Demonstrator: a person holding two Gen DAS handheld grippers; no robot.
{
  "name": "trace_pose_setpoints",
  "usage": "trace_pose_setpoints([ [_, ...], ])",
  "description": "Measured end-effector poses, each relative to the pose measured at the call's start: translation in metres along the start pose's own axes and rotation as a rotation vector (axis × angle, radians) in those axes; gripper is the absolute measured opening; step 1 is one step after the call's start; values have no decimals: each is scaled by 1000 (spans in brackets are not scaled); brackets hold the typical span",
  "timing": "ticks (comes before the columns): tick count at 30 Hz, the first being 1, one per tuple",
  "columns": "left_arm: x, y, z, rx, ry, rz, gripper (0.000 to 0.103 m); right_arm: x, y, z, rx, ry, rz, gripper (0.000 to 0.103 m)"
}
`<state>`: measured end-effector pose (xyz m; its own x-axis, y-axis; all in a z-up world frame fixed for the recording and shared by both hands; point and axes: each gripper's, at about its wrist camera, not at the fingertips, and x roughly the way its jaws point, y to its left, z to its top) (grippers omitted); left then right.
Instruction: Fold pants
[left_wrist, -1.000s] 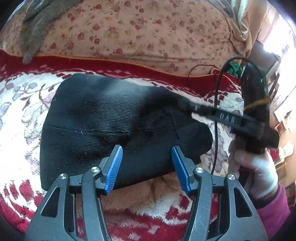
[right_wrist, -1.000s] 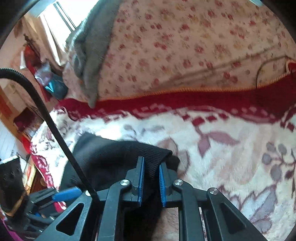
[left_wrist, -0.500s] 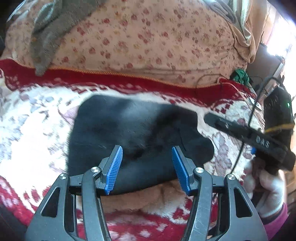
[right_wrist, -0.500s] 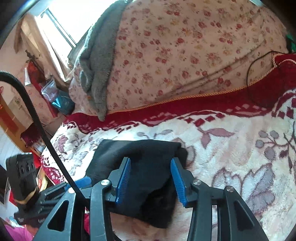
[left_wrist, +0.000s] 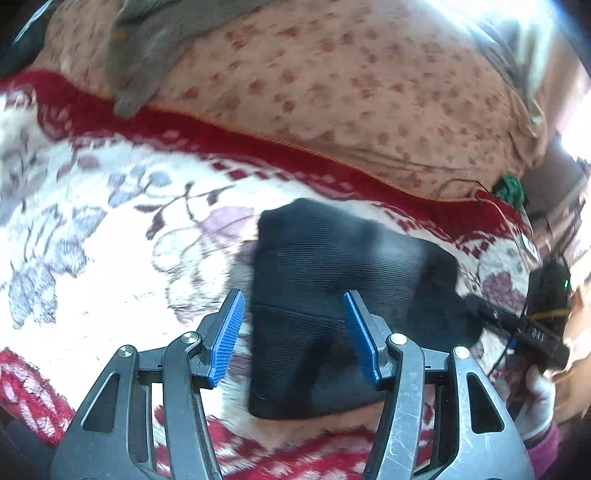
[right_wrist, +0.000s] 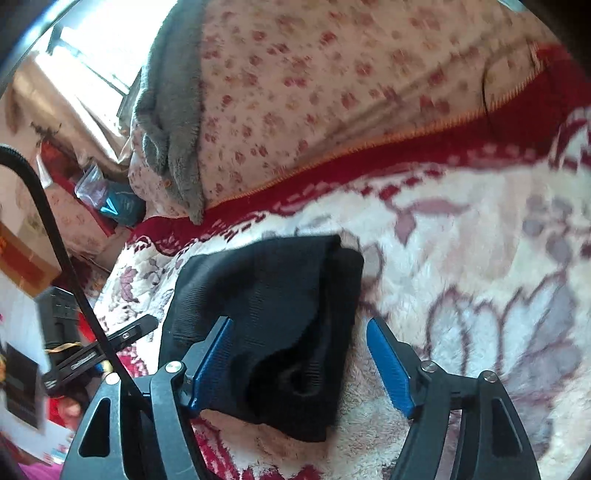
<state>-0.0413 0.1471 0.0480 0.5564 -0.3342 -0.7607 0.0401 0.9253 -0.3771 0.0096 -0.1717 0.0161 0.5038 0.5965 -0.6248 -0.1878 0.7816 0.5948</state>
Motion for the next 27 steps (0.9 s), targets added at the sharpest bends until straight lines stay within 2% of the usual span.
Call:
trace_pose_setpoints([
  [2, 7, 13, 0, -33, 11, -48, 57, 11, -11, -2, 46, 34, 69, 74],
  [3, 10, 15, 0, -38, 22, -69, 63, 16, -15, -3, 67, 47, 92, 75],
  [5, 22, 19, -1, -48, 55, -132, 67, 25, -21, -4, 94, 61, 140, 76],
  [8, 33, 19, -2, -44, 72, -195, 70, 30, -19, -2, 78, 63, 170, 76],
  [11, 48, 20, 0, -83, 99, -228, 77, 38, -7, -1, 14, 79, 154, 74],
  [14, 50, 19, 1, -100, 80, -239, 77, 41, -6, -2, 5, 52, 135, 63],
  [17, 47, 9, 1, -43, 72, -196, 59, 35, -3, -6, -5, 20, 147, 51],
  [18, 45, 6, 0, -25, 65, -188, 50, 32, -1, -6, -12, 8, 156, 49],
  [21, 33, 4, 2, -8, 42, -194, 37, 24, 7, -4, -29, -11, 168, 44],
  [23, 22, 7, 5, -8, 25, -209, 33, 17, 18, -1, -42, -22, 180, 41],
  [27, -10, 20, 14, -4, -33, -179, 33, 18, 46, 3, -68, -15, 227, 41],
])
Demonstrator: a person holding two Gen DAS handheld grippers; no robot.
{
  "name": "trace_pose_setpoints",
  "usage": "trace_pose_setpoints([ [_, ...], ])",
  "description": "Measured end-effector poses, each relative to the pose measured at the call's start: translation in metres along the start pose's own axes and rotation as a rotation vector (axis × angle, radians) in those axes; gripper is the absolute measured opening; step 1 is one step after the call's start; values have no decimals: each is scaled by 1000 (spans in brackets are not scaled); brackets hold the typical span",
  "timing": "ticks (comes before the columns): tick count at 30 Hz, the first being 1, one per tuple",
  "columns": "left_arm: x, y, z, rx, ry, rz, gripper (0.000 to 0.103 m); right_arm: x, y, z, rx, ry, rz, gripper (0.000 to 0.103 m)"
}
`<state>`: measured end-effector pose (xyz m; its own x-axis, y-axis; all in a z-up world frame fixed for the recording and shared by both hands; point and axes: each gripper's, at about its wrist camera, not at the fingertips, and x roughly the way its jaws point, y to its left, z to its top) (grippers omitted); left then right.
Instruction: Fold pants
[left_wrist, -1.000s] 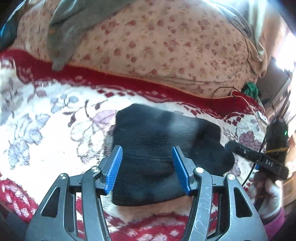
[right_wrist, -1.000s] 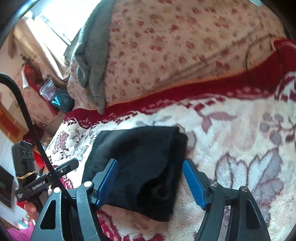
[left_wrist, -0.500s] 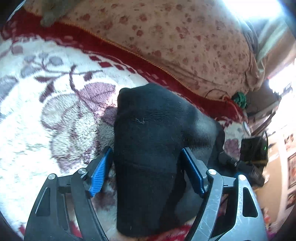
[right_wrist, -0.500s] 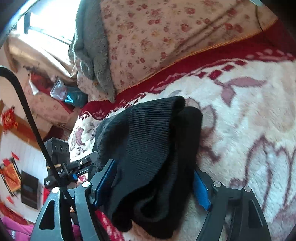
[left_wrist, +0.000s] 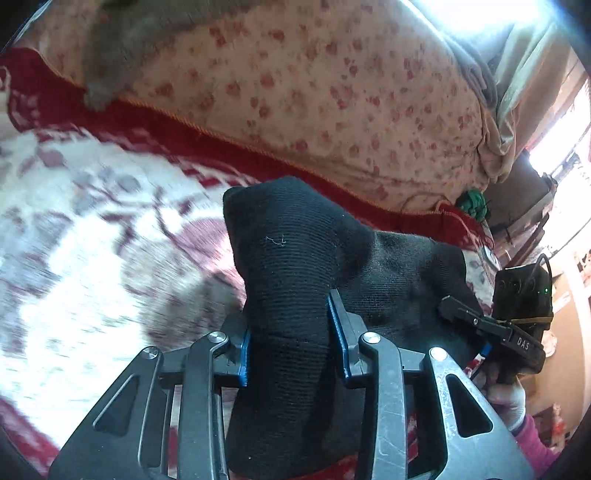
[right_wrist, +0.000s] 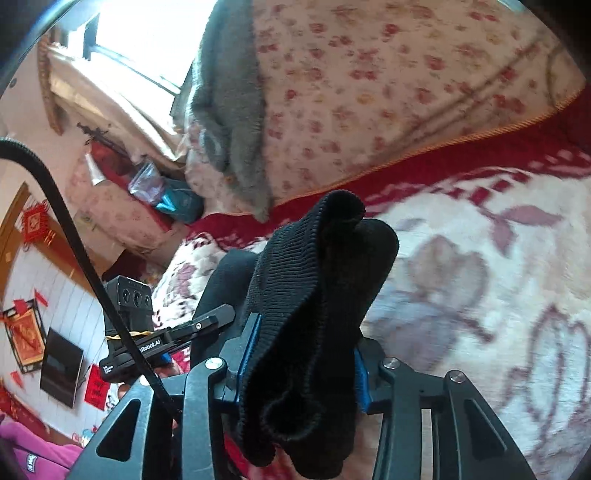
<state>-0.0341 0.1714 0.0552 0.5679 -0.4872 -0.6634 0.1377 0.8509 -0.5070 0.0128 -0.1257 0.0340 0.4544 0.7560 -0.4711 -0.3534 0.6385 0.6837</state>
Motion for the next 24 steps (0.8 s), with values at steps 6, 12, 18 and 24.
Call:
trace_pose_setpoints([
  [6, -53, 40, 18, -27, -59, 91, 33, 50, 45, 9, -30, 20, 80, 41],
  [12, -91, 100, 18, -102, -109, 210, 33, 134, 81, 7, -32, 93, 150, 41],
  [18, -99, 160, 7, -225, -103, 236, 33, 197, 91, -8, -25, 185, 138, 42],
  [24, -90, 168, -3, -240, -103, 308, 57, 209, 82, -20, -50, 234, 34, 56],
])
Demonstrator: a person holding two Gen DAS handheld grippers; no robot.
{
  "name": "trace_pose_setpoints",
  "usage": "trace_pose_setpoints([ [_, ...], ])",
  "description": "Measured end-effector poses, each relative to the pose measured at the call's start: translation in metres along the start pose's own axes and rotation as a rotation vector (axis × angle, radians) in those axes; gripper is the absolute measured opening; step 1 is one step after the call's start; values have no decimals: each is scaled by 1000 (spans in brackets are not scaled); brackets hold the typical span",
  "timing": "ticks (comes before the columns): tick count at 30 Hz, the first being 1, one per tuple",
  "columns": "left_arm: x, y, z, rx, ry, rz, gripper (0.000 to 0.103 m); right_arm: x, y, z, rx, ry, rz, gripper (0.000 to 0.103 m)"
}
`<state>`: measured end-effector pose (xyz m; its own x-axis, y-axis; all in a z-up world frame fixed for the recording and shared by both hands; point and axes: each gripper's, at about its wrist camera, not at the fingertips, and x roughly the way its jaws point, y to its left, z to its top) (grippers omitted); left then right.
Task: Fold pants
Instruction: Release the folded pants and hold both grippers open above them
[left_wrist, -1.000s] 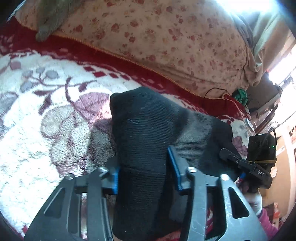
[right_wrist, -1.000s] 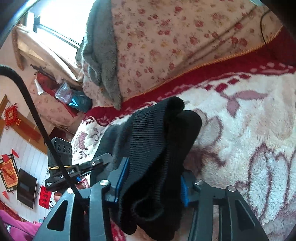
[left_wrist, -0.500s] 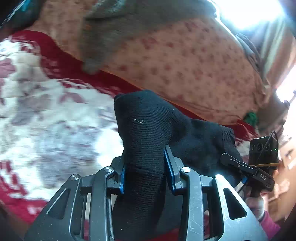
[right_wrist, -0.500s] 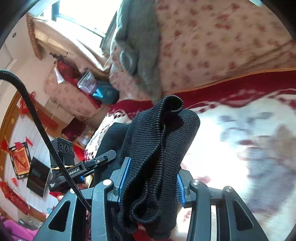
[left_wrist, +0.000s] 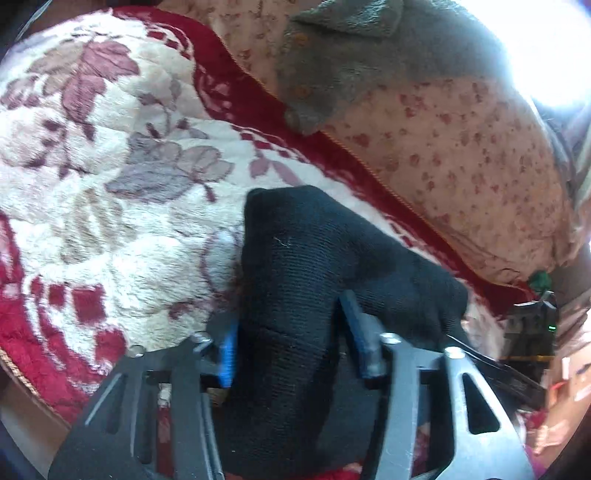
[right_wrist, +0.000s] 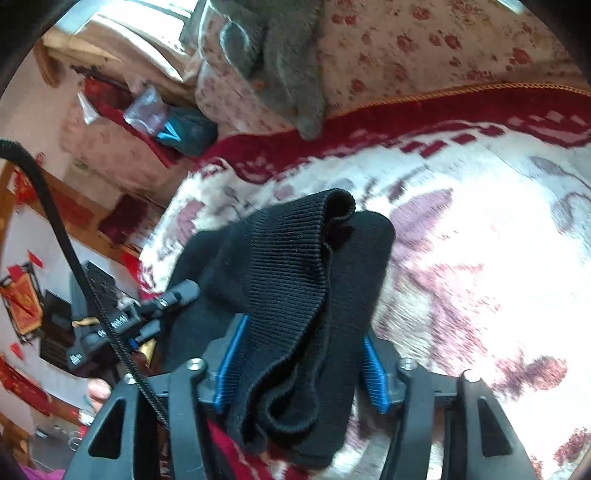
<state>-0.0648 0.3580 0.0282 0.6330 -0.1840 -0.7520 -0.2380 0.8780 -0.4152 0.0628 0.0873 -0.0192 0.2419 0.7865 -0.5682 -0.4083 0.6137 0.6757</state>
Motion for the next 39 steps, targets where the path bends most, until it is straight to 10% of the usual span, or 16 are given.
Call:
trace_pose_setpoints([
  [17, -54, -51, -27, 119, -191, 274, 60, -60, 79, 3, -288, -147, -179, 57],
  [39, -85, -75, -57, 109, -240, 311, 59, -57, 117, -29, -428, -136, -173, 58],
])
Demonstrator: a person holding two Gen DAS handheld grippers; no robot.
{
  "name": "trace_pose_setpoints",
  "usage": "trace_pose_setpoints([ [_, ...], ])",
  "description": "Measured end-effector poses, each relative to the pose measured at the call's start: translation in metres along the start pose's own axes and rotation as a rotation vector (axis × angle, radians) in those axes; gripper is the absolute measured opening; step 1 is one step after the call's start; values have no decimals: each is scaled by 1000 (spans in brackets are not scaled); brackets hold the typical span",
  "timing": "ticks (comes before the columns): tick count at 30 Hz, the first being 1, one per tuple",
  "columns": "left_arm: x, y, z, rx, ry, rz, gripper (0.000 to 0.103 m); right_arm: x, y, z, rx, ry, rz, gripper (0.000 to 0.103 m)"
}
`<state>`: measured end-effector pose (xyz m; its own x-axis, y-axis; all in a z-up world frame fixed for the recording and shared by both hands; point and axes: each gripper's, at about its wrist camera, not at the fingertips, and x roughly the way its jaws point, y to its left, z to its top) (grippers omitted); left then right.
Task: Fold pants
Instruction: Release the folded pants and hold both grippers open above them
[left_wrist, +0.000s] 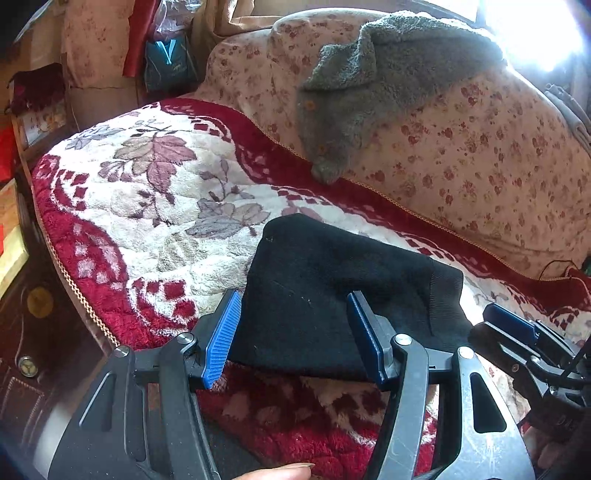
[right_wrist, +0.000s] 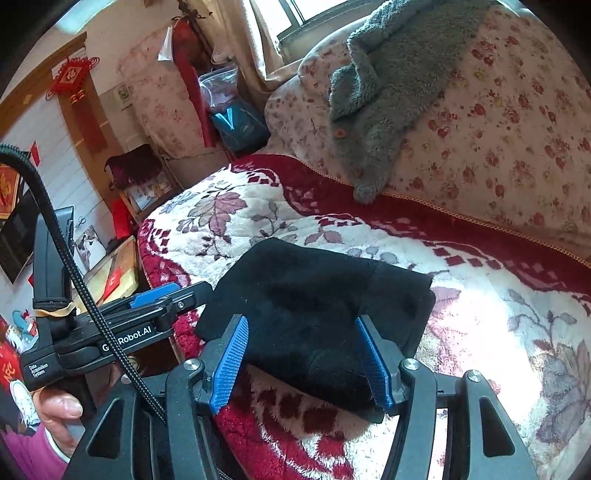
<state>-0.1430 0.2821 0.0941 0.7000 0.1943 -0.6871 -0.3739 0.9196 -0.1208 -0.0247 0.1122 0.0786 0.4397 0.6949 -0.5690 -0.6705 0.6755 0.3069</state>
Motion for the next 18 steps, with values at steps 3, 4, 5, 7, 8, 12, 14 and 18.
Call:
trace_pose_setpoints([
  [3, -1, 0, 0, 1, -1, 0, 59, -1, 1, 0, 1, 0, 6, 58],
  [4, -1, 0, -1, 0, 0, -1, 59, -1, 2, 0, -1, 0, 7, 58],
  [5, -1, 0, 0, 0, -2, 1, 59, -1, 2, 0, -4, -1, 8, 58],
  [7, -2, -1, -2, -2, -1, 3, 59, -1, 3, 0, -6, 3, 11, 58],
  [8, -2, -1, -2, -3, 0, 2, 60, 0, 3, 0, -7, 5, 14, 58],
  [12, -2, -1, -3, -4, 4, 7, 60, 1, 4, -1, -2, 7, 17, 58],
  [14, -2, -1, -4, -4, 6, 6, 60, 1, 4, -1, -1, 6, 18, 58],
  [18, 0, 0, -4, -5, 14, 7, 59, 2, 4, -1, 1, 8, 18, 58],
])
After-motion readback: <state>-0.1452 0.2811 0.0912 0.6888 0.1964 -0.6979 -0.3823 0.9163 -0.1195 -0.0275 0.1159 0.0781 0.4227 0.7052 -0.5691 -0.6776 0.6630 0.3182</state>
